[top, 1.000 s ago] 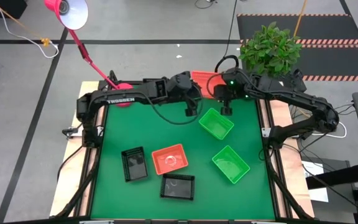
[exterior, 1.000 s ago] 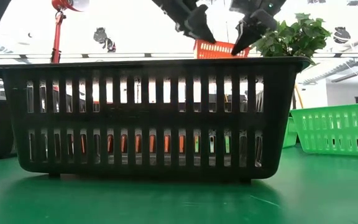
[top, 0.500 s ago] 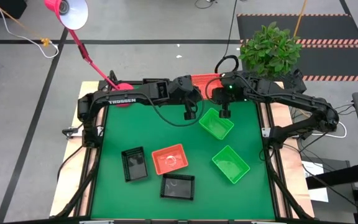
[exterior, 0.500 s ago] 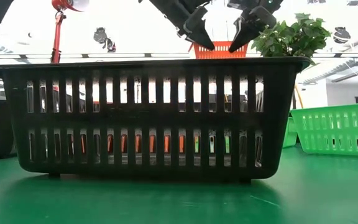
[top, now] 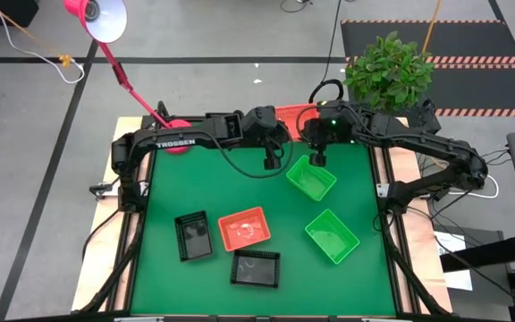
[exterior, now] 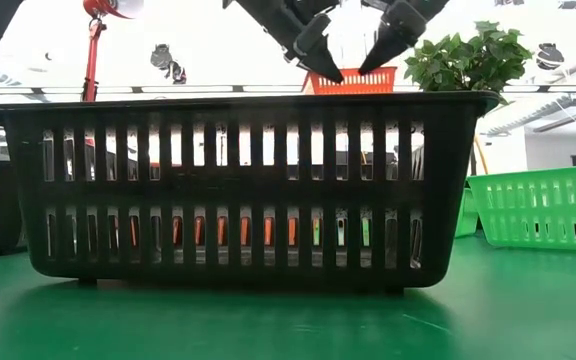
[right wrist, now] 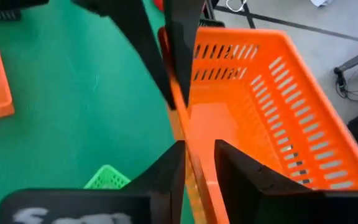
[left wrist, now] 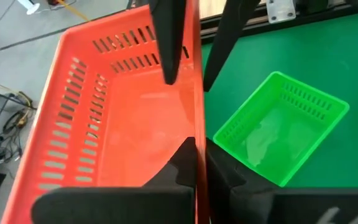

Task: Stack baskets by color
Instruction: Stack the middle orange bin on top of the top orange bin

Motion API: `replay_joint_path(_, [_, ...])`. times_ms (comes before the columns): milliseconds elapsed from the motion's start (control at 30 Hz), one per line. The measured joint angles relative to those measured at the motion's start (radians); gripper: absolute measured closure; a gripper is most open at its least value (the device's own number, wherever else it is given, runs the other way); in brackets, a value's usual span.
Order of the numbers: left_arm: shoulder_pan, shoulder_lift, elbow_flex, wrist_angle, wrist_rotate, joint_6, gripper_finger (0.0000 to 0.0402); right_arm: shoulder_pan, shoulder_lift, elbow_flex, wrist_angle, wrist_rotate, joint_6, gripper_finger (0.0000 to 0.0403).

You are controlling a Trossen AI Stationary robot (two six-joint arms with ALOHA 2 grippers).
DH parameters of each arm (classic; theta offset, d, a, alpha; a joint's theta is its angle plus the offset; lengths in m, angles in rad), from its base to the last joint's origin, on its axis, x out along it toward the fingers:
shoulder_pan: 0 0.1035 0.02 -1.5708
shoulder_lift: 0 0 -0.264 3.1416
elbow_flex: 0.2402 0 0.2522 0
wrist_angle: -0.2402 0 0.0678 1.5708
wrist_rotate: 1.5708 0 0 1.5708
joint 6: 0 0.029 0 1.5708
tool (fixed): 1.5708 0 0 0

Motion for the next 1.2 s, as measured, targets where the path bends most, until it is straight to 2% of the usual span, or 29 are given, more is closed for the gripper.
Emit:
replay_joint_path(200, [0.0,0.0,0.0,0.001,-0.001,0.028,0.0375,0.0,0.0,0.0,0.013,-0.001,0.018,0.0325])
replay_joint_path(367, [-0.001,0.0,0.0,0.001,-0.001,0.045,0.0393,0.0,0.0,-0.026,0.016,0.0,0.016,0.034])
replay_joint_path(600, [-0.001,0.0,0.0,-0.001,0.0,0.068,0.0375,0.0,0.0,-0.085,0.058,0.0,0.015,0.034])
replay_joint_path(867, [0.0,0.0,-0.001,-0.019,0.016,0.066,0.0391,0.0,0.0,-0.09,0.13,-0.003,0.015,0.0357])
replay_joint_path(1033, [-0.001,-0.001,-0.001,-0.021,0.02,0.071,0.0373,-0.009,0.0,-0.09,0.118,-0.055,0.017,0.0378])
replay_joint_path(1200, [0.004,-0.001,-0.001,-0.021,0.023,0.02,0.037,-0.01,0.0,-0.09,0.118,-0.056,0.02,0.0397])
